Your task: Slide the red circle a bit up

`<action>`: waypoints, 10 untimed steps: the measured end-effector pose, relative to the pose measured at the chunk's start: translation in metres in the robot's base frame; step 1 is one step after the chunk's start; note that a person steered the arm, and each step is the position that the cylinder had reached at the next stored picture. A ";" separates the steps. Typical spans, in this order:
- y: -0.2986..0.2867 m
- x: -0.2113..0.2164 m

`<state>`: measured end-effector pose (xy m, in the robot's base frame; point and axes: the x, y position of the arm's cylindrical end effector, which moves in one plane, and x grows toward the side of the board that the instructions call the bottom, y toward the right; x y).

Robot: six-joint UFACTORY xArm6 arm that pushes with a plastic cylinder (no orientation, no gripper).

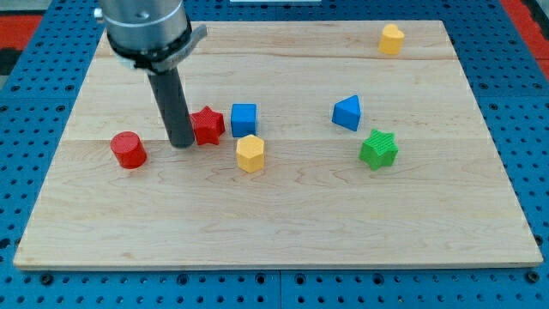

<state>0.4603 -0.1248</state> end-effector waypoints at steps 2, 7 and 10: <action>-0.014 0.025; -0.085 0.051; -0.105 -0.002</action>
<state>0.4579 -0.2300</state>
